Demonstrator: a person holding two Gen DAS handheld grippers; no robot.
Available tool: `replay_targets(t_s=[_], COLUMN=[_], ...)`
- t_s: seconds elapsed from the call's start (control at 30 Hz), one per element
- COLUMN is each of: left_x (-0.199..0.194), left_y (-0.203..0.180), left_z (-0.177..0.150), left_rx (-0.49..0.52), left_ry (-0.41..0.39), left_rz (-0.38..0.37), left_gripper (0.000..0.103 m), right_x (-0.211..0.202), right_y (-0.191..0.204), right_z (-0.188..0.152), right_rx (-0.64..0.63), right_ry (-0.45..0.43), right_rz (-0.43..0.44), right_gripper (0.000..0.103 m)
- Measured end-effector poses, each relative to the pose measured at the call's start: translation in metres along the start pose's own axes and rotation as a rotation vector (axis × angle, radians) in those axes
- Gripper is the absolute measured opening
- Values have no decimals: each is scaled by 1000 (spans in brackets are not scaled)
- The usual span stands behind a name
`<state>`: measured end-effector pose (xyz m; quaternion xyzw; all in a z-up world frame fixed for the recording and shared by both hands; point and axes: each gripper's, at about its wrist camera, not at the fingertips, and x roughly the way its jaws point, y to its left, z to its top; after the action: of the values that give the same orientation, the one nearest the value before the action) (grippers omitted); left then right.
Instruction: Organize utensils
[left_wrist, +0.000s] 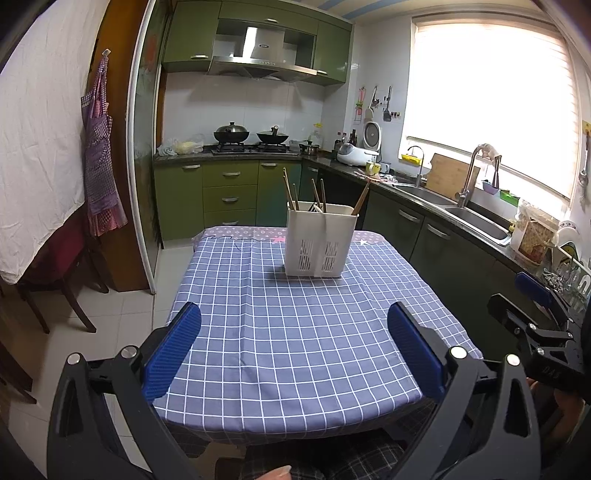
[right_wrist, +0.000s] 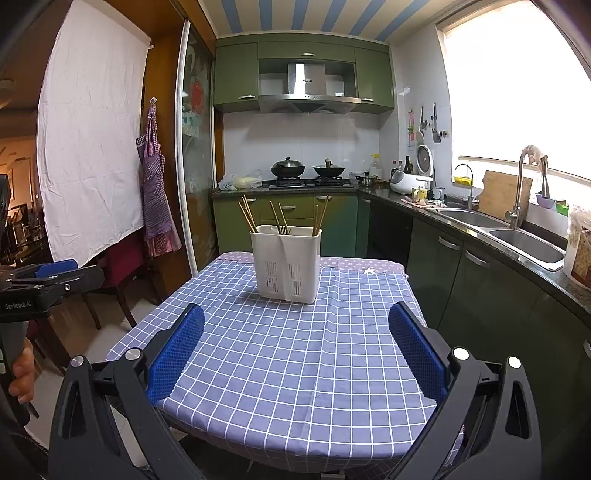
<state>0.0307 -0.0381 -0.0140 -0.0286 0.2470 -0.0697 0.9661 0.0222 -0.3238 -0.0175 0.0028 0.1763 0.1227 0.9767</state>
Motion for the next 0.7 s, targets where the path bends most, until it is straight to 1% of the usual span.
replay_targets(t_s=[0.7], left_x=[-2], left_y=[3], left_z=[2], left_rx=[-3], left_ry=[2], left_rz=[1], left_gripper=[96], right_x=[1], right_y=[-4], right_z=[-1], right_rx=[-7], right_ry=[5], right_rz=[7], right_gripper=[98])
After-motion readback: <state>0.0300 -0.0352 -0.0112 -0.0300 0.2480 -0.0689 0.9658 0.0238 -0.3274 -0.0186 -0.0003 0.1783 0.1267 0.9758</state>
